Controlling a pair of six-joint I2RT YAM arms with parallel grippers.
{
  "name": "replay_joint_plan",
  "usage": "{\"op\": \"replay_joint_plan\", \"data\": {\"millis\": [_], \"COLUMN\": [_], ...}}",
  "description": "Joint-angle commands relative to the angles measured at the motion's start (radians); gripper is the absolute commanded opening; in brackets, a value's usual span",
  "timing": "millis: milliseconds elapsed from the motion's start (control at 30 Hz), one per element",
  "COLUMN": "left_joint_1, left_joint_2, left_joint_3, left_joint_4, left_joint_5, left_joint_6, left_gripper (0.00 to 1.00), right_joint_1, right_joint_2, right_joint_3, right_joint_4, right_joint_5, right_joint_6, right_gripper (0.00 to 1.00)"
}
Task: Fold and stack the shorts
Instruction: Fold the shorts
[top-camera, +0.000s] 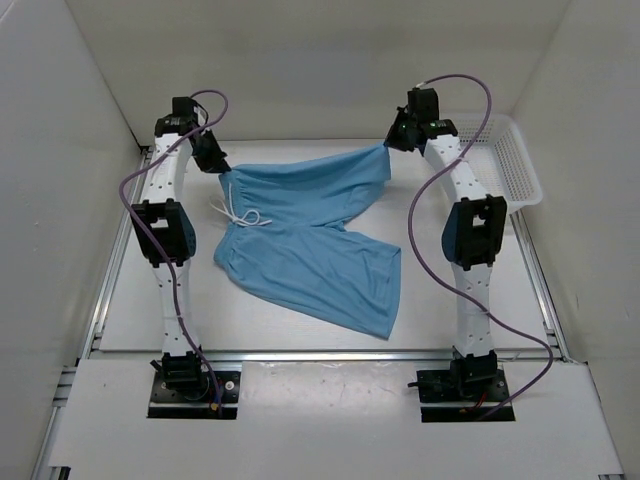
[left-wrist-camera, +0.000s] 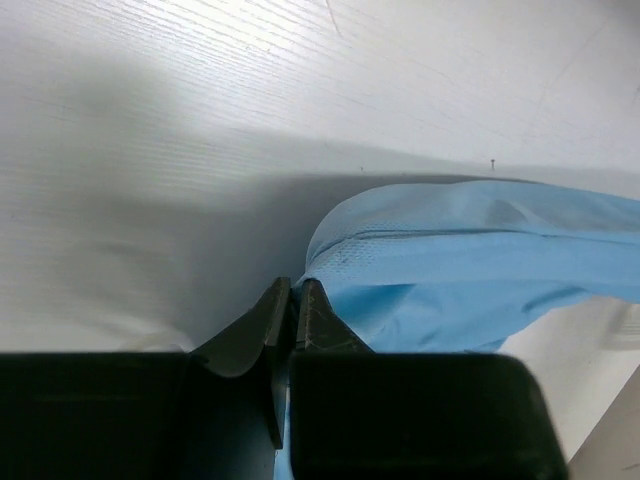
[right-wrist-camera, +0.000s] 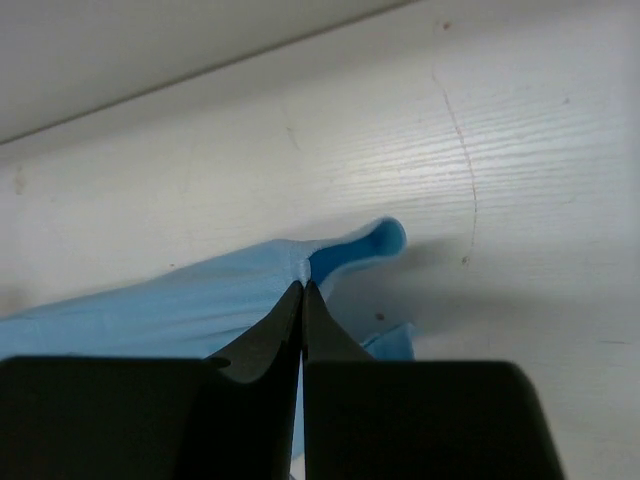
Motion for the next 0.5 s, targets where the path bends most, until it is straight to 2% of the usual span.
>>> {"op": "replay_joint_plan", "data": {"millis": [0, 167, 333, 433, 467], "left_joint_1": [0.007, -0.003, -0.003, -0.003, -0.003], "left_joint_2": [-0.112, -0.176, -0.314, -0.430, -0.464], "left_joint_3": [-0.014, -0.094, -0.229, -0.366, -0.453], "left_joint_4": [-0.008, -0.008, -0.008, 0.003, 0.016], "left_joint_5": [0.015, 0.025, 0.025, 0.015, 0.015], "left_joint_6": [0.025, 0.036, 0.067, 0.067, 0.067], "left_gripper": [0.10, 0.10, 0.10, 0.10, 0.10], "right_joint_1": [0.001, 0.010, 0.031, 0.072, 0.088], "right_joint_2": [-0.077, -0.227, -0.497, -0.670, -0.714], "right_joint_3": [-0.045, -0.182, -0.533, -0.752, -0.807], "right_joint_4": [0.025, 0.025, 0.074, 0.083, 0.083], "right_joint_5": [0.039, 0.027, 0.086, 0.131, 0.151], "right_joint_6": [-0.047, -0.084, -0.103, -0.092, -0.092], "right_gripper": [0.00, 0.00, 0.00, 0.00, 0.00]}}
